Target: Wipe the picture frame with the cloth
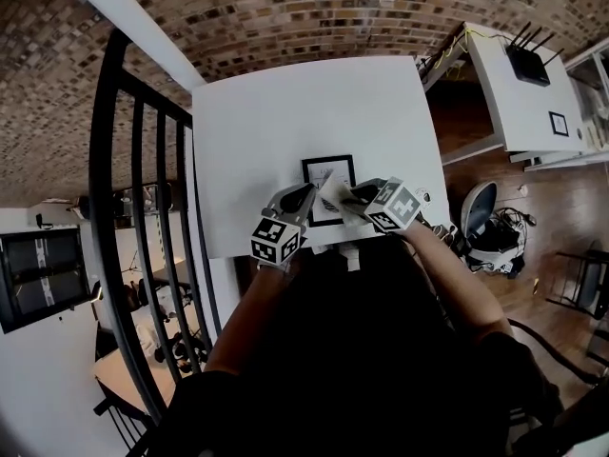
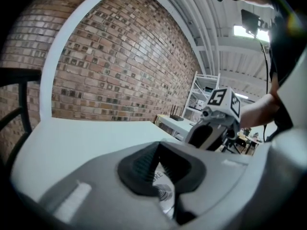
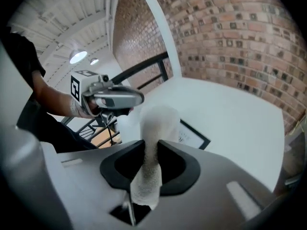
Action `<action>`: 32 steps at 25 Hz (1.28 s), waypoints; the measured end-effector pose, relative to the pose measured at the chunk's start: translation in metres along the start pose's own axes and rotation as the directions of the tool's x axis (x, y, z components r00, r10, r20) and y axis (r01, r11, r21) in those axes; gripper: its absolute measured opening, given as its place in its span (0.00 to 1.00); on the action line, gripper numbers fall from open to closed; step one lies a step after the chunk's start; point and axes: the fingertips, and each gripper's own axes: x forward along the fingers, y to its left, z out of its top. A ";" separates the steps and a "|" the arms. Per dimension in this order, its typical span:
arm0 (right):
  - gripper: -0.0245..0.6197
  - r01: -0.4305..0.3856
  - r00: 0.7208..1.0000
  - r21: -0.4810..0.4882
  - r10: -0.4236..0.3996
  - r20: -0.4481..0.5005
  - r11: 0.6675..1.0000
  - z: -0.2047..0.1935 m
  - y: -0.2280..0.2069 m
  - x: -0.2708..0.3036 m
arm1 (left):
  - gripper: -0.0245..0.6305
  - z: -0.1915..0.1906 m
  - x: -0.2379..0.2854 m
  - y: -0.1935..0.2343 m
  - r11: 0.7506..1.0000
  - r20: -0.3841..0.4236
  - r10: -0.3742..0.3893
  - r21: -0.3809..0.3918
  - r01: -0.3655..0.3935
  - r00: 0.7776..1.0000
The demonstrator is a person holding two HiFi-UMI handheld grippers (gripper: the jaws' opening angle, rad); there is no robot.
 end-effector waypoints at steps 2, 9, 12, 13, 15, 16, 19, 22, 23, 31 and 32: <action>0.17 0.042 0.993 -0.036 -0.038 0.107 0.998 0.034 -0.003 -0.019 | 0.04 0.016 -0.003 0.002 0.999 0.020 0.004 0.033 -0.005 1.000; 0.17 0.178 0.838 -0.111 -0.092 0.538 0.978 0.140 0.003 -0.101 | 0.04 0.093 -0.017 -0.008 0.990 0.140 -0.016 0.139 -0.003 0.990; 0.17 0.245 0.750 -0.130 -0.102 0.653 0.961 0.168 0.013 -0.135 | 0.04 0.128 -0.024 -0.018 0.984 0.198 -0.034 0.177 -0.002 0.980; 0.17 0.261 0.723 -0.140 -0.097 0.684 0.955 0.176 0.018 -0.145 | 0.04 0.138 -0.026 -0.023 0.982 0.216 -0.042 0.190 0.000 0.976; 0.17 0.288 0.675 -0.156 -0.084 0.733 0.945 0.188 0.028 -0.163 | 0.04 0.158 -0.032 -0.032 0.979 0.256 -0.059 0.206 0.005 0.965; 0.17 0.301 0.655 -0.161 -0.081 0.751 0.940 0.191 0.033 -0.170 | 0.04 0.167 -0.035 -0.037 0.978 0.278 -0.066 0.209 0.007 0.958; 0.17 0.338 0.614 -0.182 -0.070 0.786 0.923 0.193 0.042 -0.183 | 0.04 0.184 -0.043 -0.046 0.977 0.328 -0.078 0.212 0.008 0.942; 0.17 0.334 0.576 -0.188 -0.043 0.816 0.924 0.196 0.050 -0.192 | 0.04 0.188 -0.044 -0.053 0.970 0.328 -0.108 0.243 0.027 0.938; 0.17 0.332 0.566 -0.184 -0.040 0.823 0.925 0.196 0.051 -0.194 | 0.04 0.188 -0.044 -0.055 0.967 0.323 -0.117 0.253 0.034 0.939; 0.17 0.330 0.539 -0.168 -0.040 0.842 0.929 0.188 0.053 -0.200 | 0.04 0.185 -0.045 -0.062 0.968 0.283 -0.097 0.251 0.024 0.954; 0.17 0.326 0.541 -0.165 -0.041 0.840 0.931 0.187 0.054 -0.200 | 0.04 0.183 -0.045 -0.063 0.968 0.283 -0.100 0.251 0.027 0.954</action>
